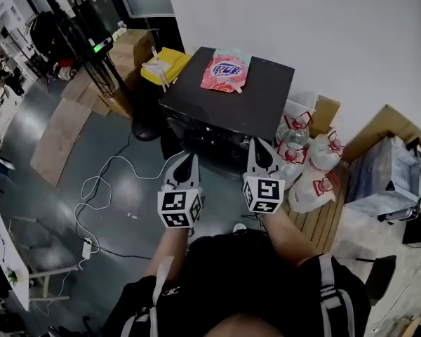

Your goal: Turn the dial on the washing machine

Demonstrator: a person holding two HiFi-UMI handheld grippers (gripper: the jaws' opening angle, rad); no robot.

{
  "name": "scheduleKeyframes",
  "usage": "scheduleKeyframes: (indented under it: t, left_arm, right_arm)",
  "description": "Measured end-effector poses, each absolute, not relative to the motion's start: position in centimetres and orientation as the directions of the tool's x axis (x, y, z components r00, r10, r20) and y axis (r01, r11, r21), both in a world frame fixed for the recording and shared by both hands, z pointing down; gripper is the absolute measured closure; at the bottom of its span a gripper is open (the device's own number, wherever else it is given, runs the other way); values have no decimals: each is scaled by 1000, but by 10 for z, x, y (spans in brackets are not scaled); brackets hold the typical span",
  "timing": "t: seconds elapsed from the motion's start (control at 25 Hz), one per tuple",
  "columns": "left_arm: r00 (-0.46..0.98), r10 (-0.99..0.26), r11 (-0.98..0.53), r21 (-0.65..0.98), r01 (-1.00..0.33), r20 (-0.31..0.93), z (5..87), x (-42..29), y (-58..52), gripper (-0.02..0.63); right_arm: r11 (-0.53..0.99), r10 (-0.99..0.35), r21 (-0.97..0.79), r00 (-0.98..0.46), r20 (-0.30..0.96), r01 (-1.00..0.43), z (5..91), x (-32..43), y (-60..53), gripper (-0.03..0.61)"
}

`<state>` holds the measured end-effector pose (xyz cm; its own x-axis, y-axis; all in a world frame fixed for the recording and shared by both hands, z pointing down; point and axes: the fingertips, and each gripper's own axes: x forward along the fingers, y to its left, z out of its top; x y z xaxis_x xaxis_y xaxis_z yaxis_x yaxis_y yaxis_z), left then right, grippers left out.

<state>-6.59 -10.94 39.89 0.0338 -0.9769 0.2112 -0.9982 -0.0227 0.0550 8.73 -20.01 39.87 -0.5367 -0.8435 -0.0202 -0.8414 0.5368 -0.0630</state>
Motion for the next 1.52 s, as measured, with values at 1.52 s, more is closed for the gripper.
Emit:
scheduleKeyframes:
  t: [1.52]
  left_arm:
    - [433, -814, -409, 149, -901, 387, 499, -123, -249, 611]
  right_arm:
    - [132, -924, -121, -166, 345, -984, 553, 52, -296, 468]
